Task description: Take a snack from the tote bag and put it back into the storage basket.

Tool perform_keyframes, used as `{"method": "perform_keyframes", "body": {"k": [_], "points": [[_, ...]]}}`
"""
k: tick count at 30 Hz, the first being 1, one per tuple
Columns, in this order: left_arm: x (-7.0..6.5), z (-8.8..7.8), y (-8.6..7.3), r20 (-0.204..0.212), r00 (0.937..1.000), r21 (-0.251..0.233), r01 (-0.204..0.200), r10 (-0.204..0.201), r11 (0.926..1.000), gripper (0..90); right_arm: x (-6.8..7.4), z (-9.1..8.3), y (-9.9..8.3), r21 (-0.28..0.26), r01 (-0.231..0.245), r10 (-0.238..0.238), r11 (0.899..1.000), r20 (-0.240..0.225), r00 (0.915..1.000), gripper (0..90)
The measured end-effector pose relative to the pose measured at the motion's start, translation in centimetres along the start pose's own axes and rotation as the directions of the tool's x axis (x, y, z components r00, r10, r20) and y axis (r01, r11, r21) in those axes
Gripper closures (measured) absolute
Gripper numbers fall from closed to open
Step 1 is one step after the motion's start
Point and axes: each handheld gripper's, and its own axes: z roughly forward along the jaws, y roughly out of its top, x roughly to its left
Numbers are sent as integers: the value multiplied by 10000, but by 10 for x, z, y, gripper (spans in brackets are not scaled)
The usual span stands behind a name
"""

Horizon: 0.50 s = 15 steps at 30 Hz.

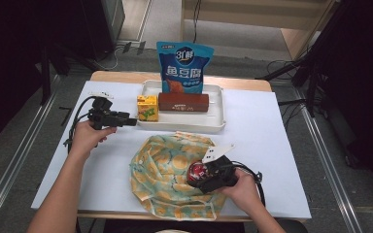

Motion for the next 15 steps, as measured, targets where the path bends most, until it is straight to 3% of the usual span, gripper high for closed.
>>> {"method": "perform_keyframes", "body": {"k": [15], "points": [[0, -1, 0, 60, 10000, -22, -38, 38, 10000, 388, -8, -12, 10, -481, -157, 166, 9987, 176, 9997, 254]]}}
